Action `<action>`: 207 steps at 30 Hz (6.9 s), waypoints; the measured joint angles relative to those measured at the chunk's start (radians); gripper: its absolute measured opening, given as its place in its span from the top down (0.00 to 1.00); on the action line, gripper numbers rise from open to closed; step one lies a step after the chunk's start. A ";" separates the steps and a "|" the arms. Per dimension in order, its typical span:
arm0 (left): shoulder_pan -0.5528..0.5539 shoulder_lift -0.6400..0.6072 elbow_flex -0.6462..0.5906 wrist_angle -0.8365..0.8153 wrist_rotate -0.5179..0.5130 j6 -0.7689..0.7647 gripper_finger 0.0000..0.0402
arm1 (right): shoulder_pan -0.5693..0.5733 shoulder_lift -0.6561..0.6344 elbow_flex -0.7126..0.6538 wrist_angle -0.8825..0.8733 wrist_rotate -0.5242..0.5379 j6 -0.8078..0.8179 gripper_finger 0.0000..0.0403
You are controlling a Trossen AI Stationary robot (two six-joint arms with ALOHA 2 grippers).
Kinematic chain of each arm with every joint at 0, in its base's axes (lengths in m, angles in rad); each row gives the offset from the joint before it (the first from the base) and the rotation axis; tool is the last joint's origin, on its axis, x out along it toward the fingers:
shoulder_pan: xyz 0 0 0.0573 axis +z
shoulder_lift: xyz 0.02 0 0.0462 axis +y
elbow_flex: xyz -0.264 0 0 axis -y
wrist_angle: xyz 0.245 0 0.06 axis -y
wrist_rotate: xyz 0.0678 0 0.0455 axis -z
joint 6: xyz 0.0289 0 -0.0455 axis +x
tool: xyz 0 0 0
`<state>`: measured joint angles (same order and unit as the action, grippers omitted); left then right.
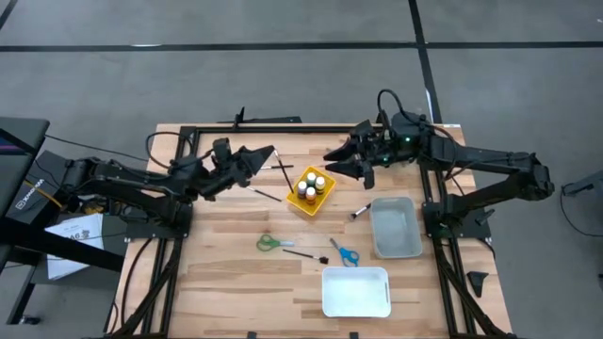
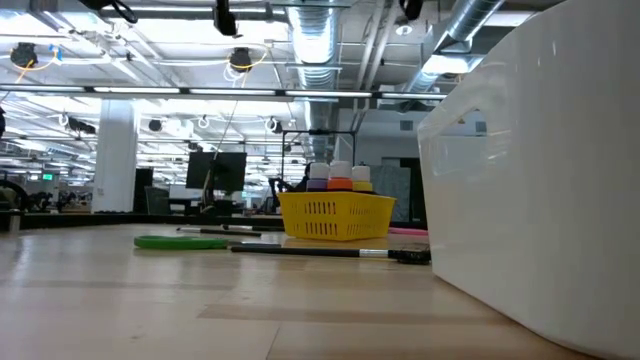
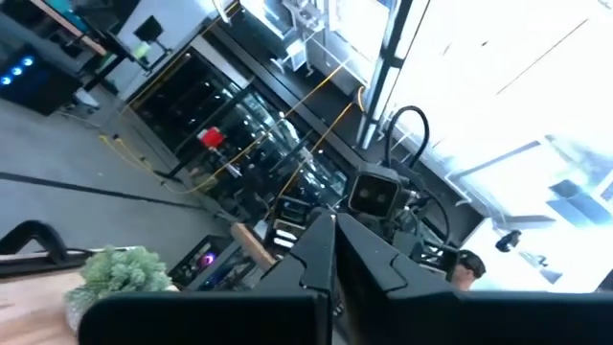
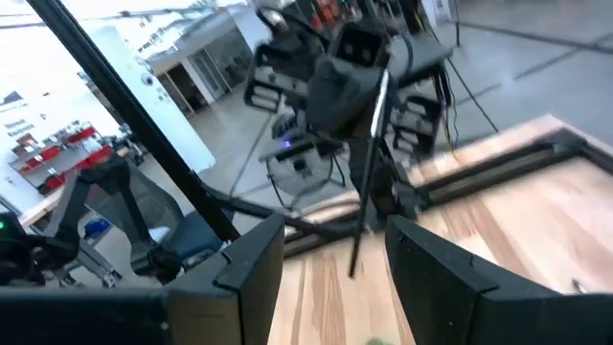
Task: Pick & Place Paint Supplies
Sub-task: Put the bottom left black eyeshadow brush into the gray bin
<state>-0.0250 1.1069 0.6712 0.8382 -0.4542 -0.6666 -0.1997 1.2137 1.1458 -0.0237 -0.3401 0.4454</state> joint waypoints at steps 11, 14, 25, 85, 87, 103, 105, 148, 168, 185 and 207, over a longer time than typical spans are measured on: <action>0.000 0.005 0.028 0.000 0.037 0.011 1.00 | 0.001 0.142 -0.001 0.173 -0.024 0.086 0.55; 0.000 0.005 0.029 -0.002 0.037 0.012 1.00 | -0.008 0.189 0.021 0.227 -0.081 0.101 0.55; -0.003 0.005 0.028 0.000 0.063 0.012 1.00 | -0.012 0.401 0.236 0.227 -0.293 0.106 0.55; -0.005 0.005 0.028 0.062 0.064 0.028 1.00 | -0.016 0.378 0.306 0.060 -0.209 -0.038 0.55; -0.005 0.005 0.028 0.062 0.061 0.013 1.00 | -0.016 0.378 0.306 0.060 -0.209 -0.038 0.55; -0.005 0.112 0.084 0.133 0.059 0.011 1.00 | -0.018 0.378 0.305 0.055 -0.201 -0.037 0.55; -0.004 0.133 0.091 0.135 0.059 0.013 1.00 | -0.018 0.378 0.305 0.054 -0.201 -0.037 0.55; 0.002 0.085 0.088 -0.070 0.204 0.038 0.94 | -0.062 0.372 0.306 0.027 -0.245 0.004 0.98; -0.041 -0.095 0.090 -0.672 0.305 0.034 0.90 | -0.092 0.367 0.306 -0.627 -0.144 -0.073 0.98; 0.021 -0.097 0.090 -0.694 0.289 0.042 0.91 | 0.133 0.195 -0.008 -0.877 0.032 0.067 0.98; 0.021 -0.097 0.090 -0.704 0.279 0.080 0.90 | 0.434 -0.367 -0.233 -1.143 0.310 0.754 0.98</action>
<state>-0.0040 1.0103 0.7612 0.1338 -0.1752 -0.5861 0.2346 0.8463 0.9127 -1.1664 -0.0306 1.1995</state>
